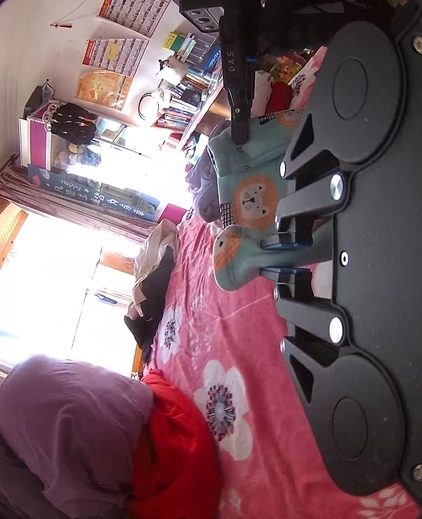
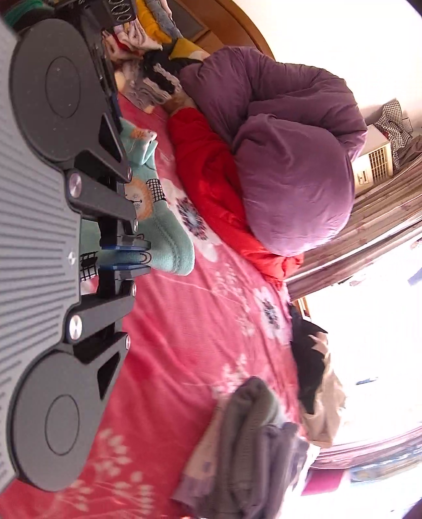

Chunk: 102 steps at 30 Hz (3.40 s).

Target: Fold clothes

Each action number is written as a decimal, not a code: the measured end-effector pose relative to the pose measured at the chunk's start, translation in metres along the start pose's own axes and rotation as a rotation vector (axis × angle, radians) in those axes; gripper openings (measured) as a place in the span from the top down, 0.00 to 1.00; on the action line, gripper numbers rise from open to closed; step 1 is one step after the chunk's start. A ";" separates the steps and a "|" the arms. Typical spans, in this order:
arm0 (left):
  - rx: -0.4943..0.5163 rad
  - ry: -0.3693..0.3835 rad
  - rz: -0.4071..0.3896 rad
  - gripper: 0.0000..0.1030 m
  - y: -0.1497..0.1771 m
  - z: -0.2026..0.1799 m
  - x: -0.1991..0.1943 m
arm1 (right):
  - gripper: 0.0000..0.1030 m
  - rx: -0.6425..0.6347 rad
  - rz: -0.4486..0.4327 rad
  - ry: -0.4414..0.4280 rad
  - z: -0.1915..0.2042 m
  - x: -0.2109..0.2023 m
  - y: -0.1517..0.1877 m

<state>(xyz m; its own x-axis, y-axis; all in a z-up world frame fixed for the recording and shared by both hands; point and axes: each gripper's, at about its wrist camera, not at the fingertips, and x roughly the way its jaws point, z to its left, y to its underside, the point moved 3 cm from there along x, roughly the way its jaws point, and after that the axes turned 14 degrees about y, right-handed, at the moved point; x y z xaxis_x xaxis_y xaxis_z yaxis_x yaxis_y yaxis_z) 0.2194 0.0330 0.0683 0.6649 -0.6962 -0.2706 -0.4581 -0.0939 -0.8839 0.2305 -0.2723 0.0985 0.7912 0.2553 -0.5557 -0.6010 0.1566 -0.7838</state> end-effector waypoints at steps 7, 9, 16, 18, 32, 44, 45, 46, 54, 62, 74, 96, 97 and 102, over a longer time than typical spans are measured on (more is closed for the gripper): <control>0.077 -0.072 0.075 0.92 -0.019 0.047 0.052 | 0.91 -0.066 -0.020 0.051 0.015 0.060 -0.030; 0.070 -0.082 0.106 0.92 -0.016 0.061 0.065 | 0.91 -0.066 0.006 0.079 0.011 0.084 -0.030; 0.031 -0.119 0.211 0.78 -0.001 0.083 0.102 | 0.90 -0.052 0.104 0.210 -0.011 0.149 -0.007; 0.009 -0.144 0.183 0.61 -0.001 0.083 0.087 | 0.86 -0.024 0.142 0.257 -0.019 0.156 0.000; -0.495 -0.356 0.010 0.47 0.091 0.098 -0.088 | 0.46 0.238 -0.033 0.168 -0.080 0.003 0.084; -0.671 -0.325 -0.088 0.48 0.126 0.104 -0.089 | 0.37 0.734 -0.034 0.041 -0.163 -0.027 0.192; -0.642 -0.320 -0.073 0.51 0.126 0.103 -0.085 | 0.36 0.716 -0.032 0.044 -0.160 -0.023 0.192; -0.614 -0.313 -0.055 0.71 0.126 0.101 -0.079 | 0.36 0.704 -0.025 0.042 -0.158 -0.019 0.192; -0.304 -0.442 -0.164 0.96 0.086 0.077 -0.118 | 0.36 0.753 -0.028 -0.009 -0.162 -0.010 0.197; -0.157 -0.693 -0.268 0.96 0.068 0.070 -0.190 | 0.36 0.785 -0.034 -0.032 -0.167 -0.011 0.201; -0.666 -0.492 -0.328 0.50 0.109 0.086 -0.202 | 0.36 0.799 -0.043 -0.030 -0.167 -0.021 0.208; -0.508 -0.348 -0.429 0.94 0.086 0.131 -0.176 | 0.35 0.829 -0.052 -0.058 -0.171 -0.012 0.210; -0.525 -0.367 -0.413 0.94 0.088 0.134 -0.180 | 0.35 0.829 -0.052 -0.058 -0.171 -0.012 0.210; -0.753 -0.550 -0.191 0.94 0.134 0.161 -0.183 | 0.35 0.828 -0.050 -0.062 -0.172 -0.011 0.210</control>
<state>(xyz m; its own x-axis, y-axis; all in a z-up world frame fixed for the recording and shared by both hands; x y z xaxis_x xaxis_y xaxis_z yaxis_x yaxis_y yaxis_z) 0.1314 0.2630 -0.0620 0.8642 -0.2070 -0.4585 -0.4454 -0.7386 -0.5060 0.1157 -0.4059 -0.1075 0.8260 0.2780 -0.4903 -0.4734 0.8144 -0.3358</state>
